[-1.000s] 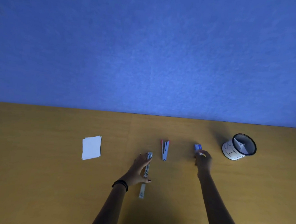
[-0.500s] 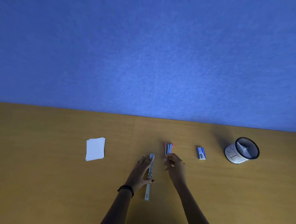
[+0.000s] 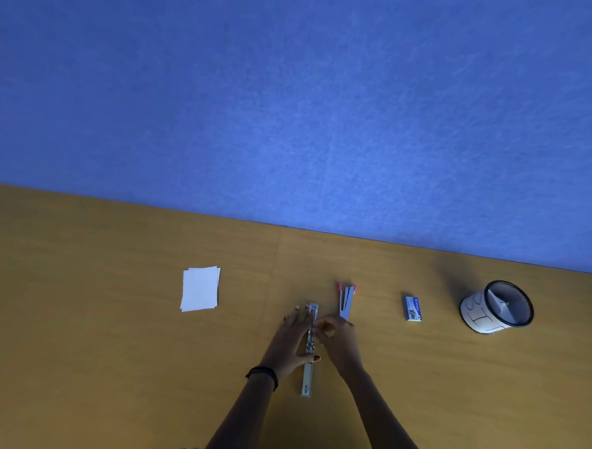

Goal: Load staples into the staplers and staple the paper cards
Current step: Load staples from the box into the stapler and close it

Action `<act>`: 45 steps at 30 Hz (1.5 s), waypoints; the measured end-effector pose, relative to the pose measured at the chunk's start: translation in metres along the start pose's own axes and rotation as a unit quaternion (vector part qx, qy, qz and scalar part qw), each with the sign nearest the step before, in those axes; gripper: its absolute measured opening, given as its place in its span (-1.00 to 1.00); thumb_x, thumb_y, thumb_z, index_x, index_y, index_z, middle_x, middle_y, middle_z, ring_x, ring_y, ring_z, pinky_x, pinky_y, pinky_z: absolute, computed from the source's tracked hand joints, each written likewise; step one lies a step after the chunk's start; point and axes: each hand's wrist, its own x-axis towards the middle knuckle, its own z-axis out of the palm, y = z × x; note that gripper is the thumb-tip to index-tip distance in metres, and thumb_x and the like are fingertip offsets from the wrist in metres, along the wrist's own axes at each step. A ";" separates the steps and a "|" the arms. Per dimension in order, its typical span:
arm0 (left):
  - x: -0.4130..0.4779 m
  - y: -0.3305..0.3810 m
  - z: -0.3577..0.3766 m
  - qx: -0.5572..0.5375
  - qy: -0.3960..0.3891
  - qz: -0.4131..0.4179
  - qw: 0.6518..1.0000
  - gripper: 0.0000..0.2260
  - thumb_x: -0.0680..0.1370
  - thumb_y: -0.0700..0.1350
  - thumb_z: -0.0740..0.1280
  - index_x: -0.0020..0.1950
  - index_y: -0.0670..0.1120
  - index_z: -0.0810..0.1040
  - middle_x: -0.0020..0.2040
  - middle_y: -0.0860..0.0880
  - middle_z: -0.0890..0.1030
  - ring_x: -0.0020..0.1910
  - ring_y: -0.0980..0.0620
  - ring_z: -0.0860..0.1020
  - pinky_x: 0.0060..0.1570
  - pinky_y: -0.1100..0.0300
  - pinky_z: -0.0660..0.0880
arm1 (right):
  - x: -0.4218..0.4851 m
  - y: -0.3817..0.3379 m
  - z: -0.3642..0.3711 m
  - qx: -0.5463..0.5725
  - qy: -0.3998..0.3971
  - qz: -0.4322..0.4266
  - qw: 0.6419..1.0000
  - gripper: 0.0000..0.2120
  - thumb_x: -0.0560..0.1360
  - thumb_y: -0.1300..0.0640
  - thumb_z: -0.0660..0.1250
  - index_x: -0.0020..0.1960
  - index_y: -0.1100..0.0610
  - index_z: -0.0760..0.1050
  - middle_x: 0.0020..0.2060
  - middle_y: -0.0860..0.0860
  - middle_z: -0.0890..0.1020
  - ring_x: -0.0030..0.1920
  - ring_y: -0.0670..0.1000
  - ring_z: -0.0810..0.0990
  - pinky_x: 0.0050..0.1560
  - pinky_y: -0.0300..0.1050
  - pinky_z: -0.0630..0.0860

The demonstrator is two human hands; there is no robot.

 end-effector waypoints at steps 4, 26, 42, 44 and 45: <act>0.000 -0.001 0.001 -0.013 0.005 0.001 1.000 -0.16 0.47 0.02 0.40 0.54 0.07 -0.12 0.43 0.18 -0.28 0.46 0.16 -0.26 0.48 0.12 -0.13 | 0.002 -0.001 0.000 -0.011 -0.008 -0.016 1.000 -0.93 0.40 0.30 0.40 -0.12 0.22 0.60 -0.21 0.08 0.64 -0.20 -0.05 0.58 -0.13 -0.20 0.51; 0.003 -0.003 0.004 -0.015 0.005 -0.004 1.000 -0.10 0.46 0.04 0.41 0.54 0.00 -0.18 0.57 0.03 -0.16 0.51 0.08 -0.26 0.50 0.07 -0.17 | -0.014 0.016 0.000 -0.164 -0.065 -0.122 0.977 -0.80 0.56 0.17 0.23 0.11 0.13 0.57 0.04 0.02 0.61 0.01 -0.08 0.58 0.00 -0.21 0.51; 0.004 -0.006 0.005 -0.016 0.013 0.006 1.000 -0.11 0.46 0.04 0.41 0.54 0.00 -0.17 0.52 0.11 -0.20 0.46 0.17 -0.28 0.49 0.13 -0.16 | 0.000 0.005 0.000 -0.220 -0.076 -0.127 0.964 -0.82 0.58 0.11 0.17 0.04 0.13 0.52 0.00 0.01 0.54 -0.08 -0.05 0.55 -0.16 -0.21 0.45; 0.004 -0.006 0.006 -0.014 0.012 0.004 1.000 -0.11 0.46 0.04 0.41 0.54 0.01 -0.16 0.53 0.11 -0.20 0.48 0.16 -0.27 0.49 0.12 -0.15 | -0.002 0.007 0.001 -0.233 -0.081 -0.135 0.960 -0.83 0.58 0.12 0.17 0.06 0.13 0.49 0.01 0.01 0.53 -0.09 -0.06 0.55 -0.18 -0.21 0.46; 0.004 -0.007 0.006 -0.013 0.010 0.003 1.000 -0.11 0.45 0.05 0.41 0.54 0.01 -0.16 0.54 0.10 -0.19 0.50 0.13 -0.25 0.51 0.10 -0.14 | -0.003 0.008 0.001 -0.235 -0.085 -0.132 0.959 -0.84 0.58 0.12 0.17 0.07 0.13 0.49 0.02 0.00 0.53 -0.09 -0.06 0.55 -0.17 -0.20 0.48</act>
